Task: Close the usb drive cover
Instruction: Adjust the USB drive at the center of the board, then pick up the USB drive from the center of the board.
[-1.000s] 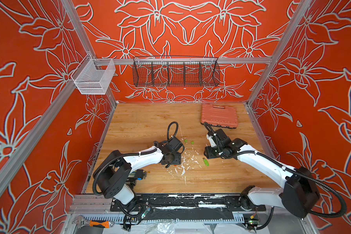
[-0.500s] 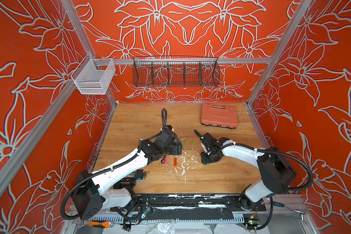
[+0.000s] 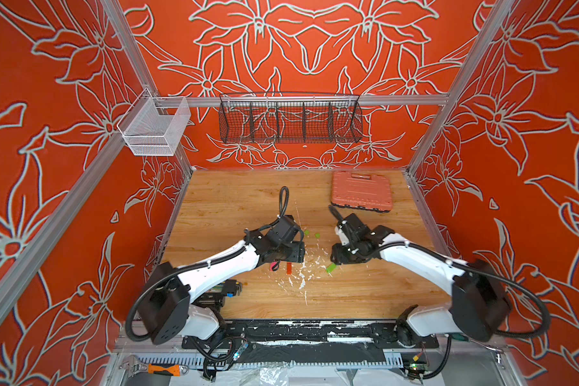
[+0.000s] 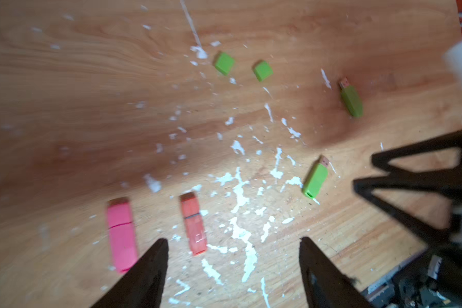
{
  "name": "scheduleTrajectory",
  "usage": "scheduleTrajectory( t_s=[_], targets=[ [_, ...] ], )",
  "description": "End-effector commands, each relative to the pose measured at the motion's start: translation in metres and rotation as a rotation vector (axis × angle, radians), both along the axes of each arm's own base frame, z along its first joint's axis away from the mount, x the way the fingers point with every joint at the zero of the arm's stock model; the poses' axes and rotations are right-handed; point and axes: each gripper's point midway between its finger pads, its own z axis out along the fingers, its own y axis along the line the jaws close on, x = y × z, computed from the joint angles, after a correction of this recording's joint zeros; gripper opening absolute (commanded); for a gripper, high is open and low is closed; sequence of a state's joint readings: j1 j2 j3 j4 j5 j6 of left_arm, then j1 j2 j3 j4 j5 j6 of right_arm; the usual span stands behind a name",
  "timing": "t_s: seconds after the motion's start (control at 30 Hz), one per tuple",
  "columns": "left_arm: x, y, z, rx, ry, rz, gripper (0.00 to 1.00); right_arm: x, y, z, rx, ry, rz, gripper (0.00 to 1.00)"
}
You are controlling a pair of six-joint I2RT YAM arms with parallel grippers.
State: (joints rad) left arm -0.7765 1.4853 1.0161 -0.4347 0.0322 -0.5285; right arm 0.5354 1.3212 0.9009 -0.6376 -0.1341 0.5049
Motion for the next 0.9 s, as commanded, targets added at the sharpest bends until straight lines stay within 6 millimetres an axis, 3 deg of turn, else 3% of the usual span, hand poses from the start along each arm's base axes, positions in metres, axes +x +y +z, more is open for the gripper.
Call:
scheduleTrajectory(
  t_s=[0.0, 0.1, 0.17, 0.57, 0.87],
  targets=[
    [-0.006, -0.062, 0.004, -0.031, -0.035, -0.262, 0.75, 0.002, -0.049, 0.026, -0.046, -0.090, -0.141, 0.55],
    [-0.007, -0.092, -0.011, 0.075, 0.002, -0.428, 0.72, -0.002, -0.064, 0.042, 0.012, -0.131, -0.184, 0.57],
    [-0.008, -0.100, -0.020, 0.120, -0.001, -0.492, 0.71, -0.007, -0.066, 0.047, 0.037, -0.145, -0.187, 0.57],
    [-0.019, -0.113, -0.071, 0.285, 0.100, -0.643, 0.66, -0.014, -0.066, 0.039, 0.131, -0.164, -0.207, 0.58],
    [-0.017, -0.112, -0.087, 0.328, 0.079, -0.640, 0.60, -0.011, -0.066, 0.040, 0.144, -0.179, -0.211, 0.58]
  ],
)
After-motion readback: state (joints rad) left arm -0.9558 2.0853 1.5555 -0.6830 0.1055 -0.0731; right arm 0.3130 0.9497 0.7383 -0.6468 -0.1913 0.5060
